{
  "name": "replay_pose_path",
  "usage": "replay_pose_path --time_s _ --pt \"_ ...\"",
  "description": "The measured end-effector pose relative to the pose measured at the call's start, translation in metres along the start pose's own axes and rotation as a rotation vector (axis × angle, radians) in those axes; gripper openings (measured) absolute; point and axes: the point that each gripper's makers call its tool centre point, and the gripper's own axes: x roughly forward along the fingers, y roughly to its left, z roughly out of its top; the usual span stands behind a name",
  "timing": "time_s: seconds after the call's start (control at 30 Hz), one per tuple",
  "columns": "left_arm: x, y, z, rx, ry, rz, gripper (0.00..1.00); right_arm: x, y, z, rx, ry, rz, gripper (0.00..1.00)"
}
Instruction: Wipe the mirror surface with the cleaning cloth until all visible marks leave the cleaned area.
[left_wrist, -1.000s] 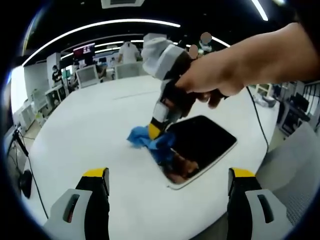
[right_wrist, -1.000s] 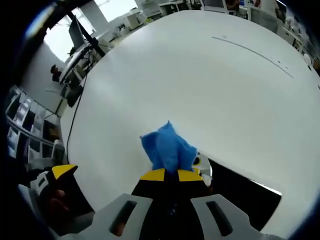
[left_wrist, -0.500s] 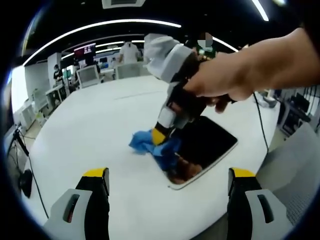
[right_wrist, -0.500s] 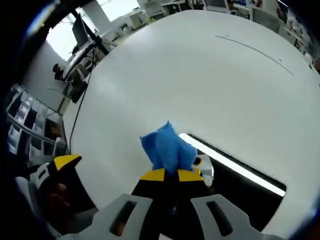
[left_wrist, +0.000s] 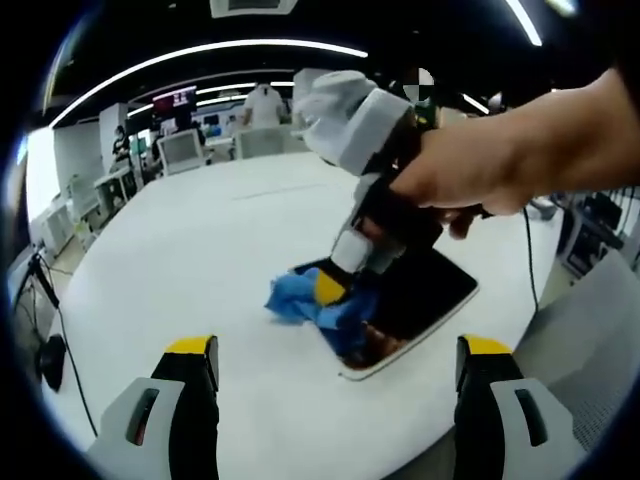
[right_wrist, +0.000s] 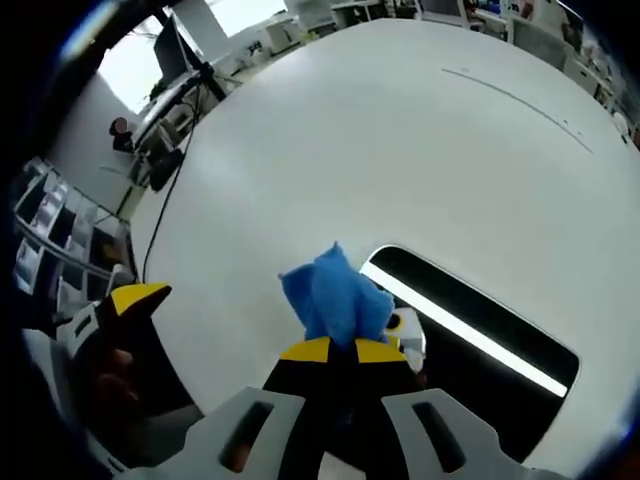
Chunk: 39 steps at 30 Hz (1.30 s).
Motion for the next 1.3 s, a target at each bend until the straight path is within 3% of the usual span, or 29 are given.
replay_pose_path --time_s 0.5,1.3 --pt "0.003 0.000 -0.004 0.000 0.014 -0.010 0.99 -0.002 -0.001 -0.002 -0.018 -0.021 -0.003 0.01" --pt "0.003 0.001 -0.005 0.004 0.019 -0.004 0.99 -0.002 -0.024 -0.010 -0.012 -0.017 0.010 0.01"
